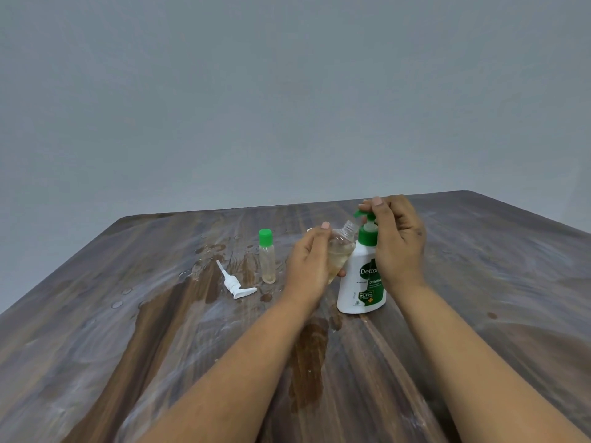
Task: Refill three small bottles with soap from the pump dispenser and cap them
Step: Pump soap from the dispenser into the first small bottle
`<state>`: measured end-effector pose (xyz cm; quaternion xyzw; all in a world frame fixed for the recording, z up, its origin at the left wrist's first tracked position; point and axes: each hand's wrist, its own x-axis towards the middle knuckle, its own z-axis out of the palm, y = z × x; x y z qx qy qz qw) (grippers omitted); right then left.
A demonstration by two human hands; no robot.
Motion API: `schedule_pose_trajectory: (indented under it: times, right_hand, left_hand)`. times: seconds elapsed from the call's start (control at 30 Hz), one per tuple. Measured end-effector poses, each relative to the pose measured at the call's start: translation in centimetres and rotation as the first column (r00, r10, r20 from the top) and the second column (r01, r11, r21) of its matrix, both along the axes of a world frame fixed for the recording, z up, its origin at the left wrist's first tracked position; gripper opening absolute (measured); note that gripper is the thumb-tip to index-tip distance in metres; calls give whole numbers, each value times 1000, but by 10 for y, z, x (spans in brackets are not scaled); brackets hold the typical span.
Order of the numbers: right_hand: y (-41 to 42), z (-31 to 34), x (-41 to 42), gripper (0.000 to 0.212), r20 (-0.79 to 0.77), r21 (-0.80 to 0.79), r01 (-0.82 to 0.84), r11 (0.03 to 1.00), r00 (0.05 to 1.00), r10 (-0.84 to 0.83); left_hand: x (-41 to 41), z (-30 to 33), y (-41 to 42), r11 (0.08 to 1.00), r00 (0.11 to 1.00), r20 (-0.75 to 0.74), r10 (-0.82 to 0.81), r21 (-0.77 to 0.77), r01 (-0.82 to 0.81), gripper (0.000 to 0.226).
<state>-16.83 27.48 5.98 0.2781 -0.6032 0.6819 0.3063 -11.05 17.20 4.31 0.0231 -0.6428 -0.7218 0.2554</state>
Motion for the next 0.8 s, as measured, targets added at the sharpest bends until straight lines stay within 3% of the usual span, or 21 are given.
schedule_pose_trajectory:
  times: [0.23,0.5,0.8]
  right_hand:
    - [1,-1,-3,39,-27,37,27,999,999,-26]
    - [0,-1,-1,29,2,-38,16,999,1000,-16]
    - [1,0,-4,34,-38,48,51,998,998,-49]
  left_hand:
    - [1,0,0,1000,1000,-7,1,-15,-1,37]
    - [0,-1,0,1000,1000,4,2,-6,-2,40]
    - [-2,-2,-1,1000,1000,-9,-2,-8,2,42]
